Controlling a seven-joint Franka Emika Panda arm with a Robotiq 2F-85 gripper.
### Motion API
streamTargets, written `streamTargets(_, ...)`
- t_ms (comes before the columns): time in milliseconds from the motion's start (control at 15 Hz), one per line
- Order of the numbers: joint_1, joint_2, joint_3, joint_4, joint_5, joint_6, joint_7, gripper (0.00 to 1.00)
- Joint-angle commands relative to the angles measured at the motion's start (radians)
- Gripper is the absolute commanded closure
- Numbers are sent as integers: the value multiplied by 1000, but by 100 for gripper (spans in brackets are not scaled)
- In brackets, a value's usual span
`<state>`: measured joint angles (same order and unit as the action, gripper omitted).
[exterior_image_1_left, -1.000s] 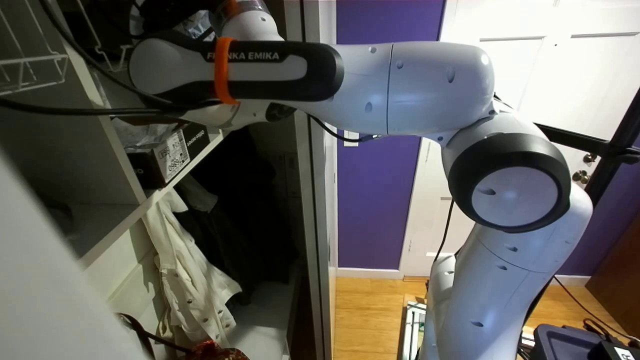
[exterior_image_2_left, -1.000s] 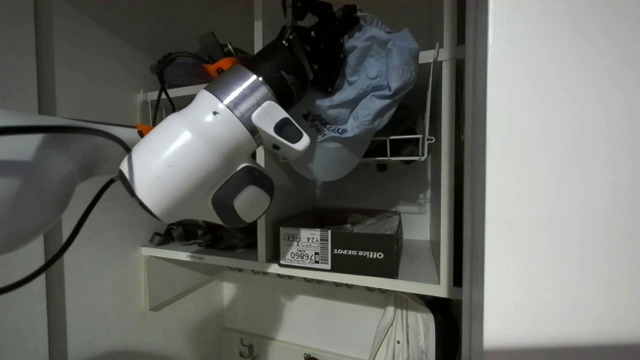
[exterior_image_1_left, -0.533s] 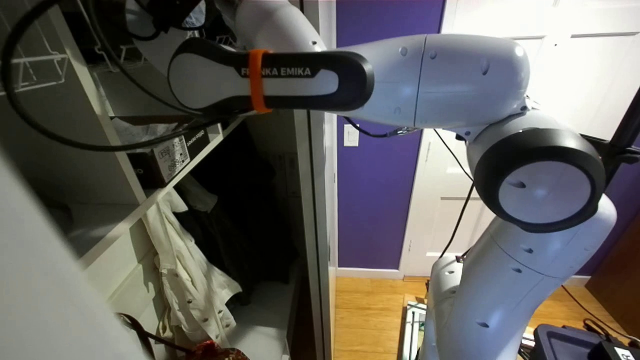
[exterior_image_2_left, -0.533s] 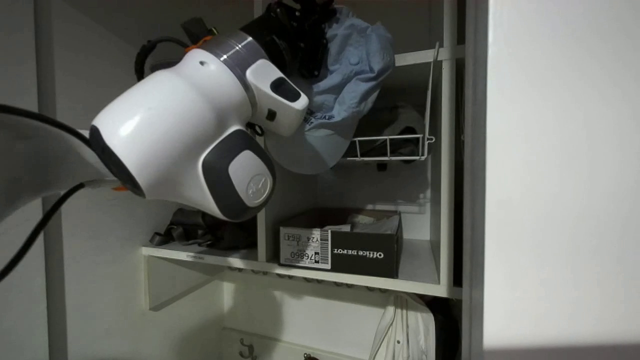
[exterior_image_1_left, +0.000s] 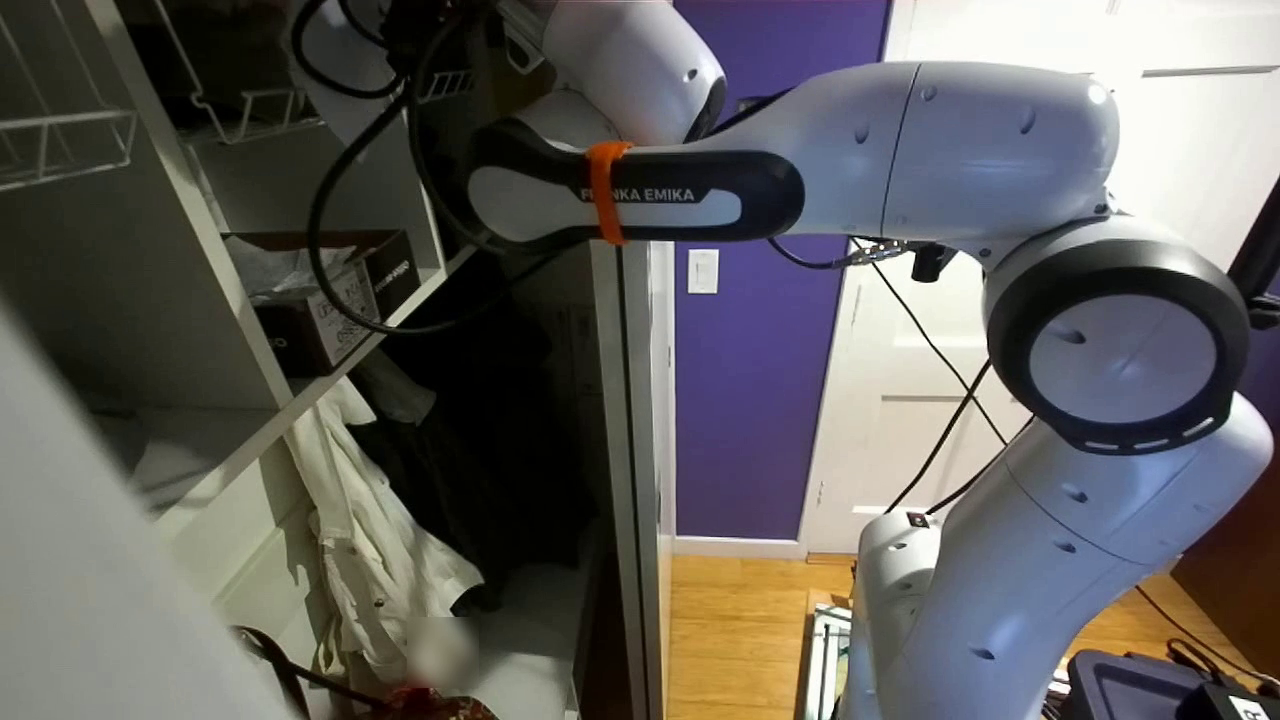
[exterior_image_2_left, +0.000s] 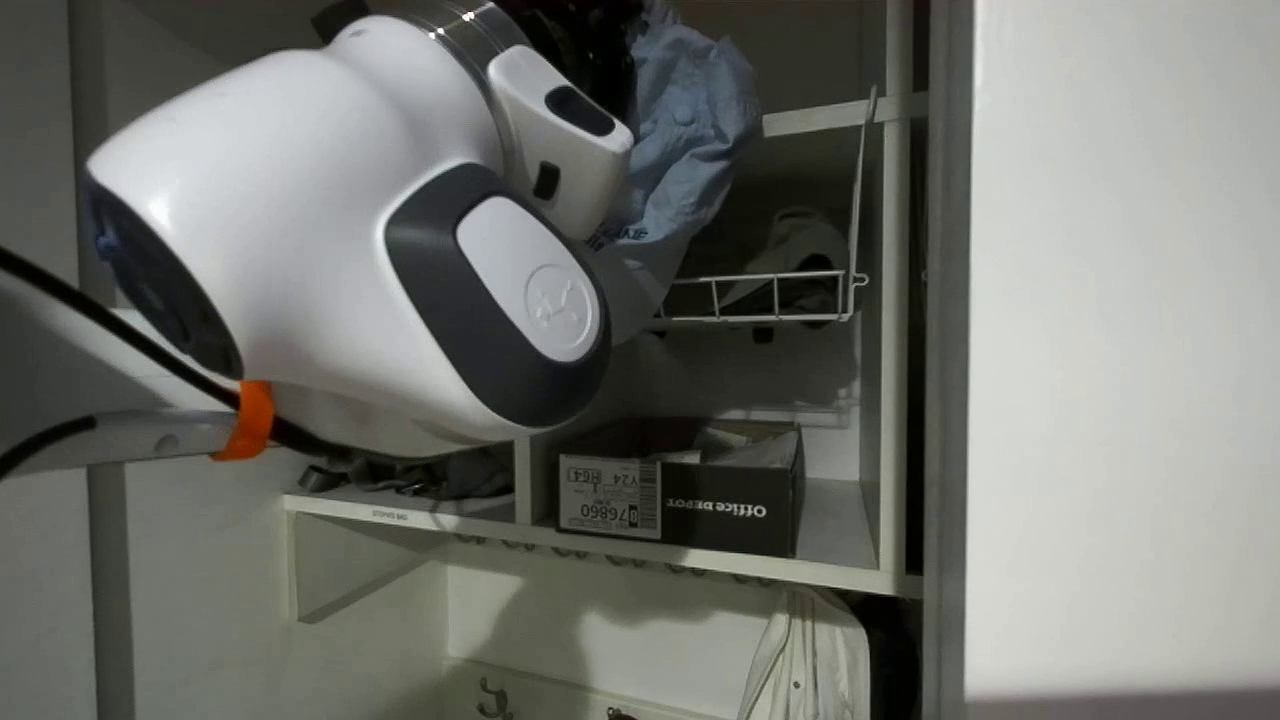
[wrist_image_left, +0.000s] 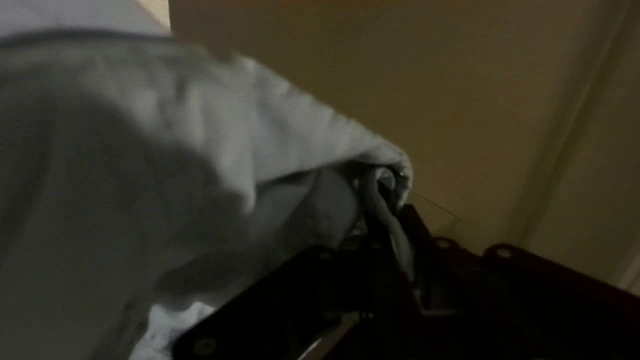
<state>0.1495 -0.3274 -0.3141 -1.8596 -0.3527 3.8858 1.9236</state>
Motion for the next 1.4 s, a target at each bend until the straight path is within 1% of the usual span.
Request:
streamTargets(0,43,-42,-74,-8,-182,-24,133,97)
streamTargets(67,15,-9,-38,0,-94,0,64,88)
streamTargets(200,25,-16,-61,0,-141,0,97,88)
streamTargets(533,31,-17,-65,0,-147,0,100,88)
streamTargets(600,33,-10,-68,7,-146,10,101,97)
streamTargets(800,31,39,-67,51,-105,98,60,97)
streamTargets(1000,33,84,-60,77,-40,203,5,97)
streamTargets(1067,-15,102,-21,86,-12,236,1,97)
streamTargets(1333,-67,154,47,118,124,370,-113,97)
